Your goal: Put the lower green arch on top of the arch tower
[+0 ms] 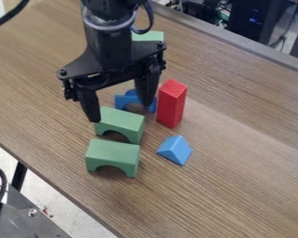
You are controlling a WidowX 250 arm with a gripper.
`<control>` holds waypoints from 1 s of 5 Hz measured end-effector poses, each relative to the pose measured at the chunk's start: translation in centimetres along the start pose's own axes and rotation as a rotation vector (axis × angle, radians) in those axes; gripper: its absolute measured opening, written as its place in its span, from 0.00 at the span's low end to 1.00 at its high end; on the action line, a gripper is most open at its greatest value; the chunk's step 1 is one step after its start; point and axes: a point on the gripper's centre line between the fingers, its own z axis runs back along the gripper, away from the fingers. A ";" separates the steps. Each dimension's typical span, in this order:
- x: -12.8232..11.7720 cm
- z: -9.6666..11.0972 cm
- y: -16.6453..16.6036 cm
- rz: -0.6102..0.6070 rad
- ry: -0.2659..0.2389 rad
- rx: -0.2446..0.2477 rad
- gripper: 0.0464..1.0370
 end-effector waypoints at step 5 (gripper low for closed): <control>2.0 -2.8 0.4 0.391 -0.098 0.020 0.96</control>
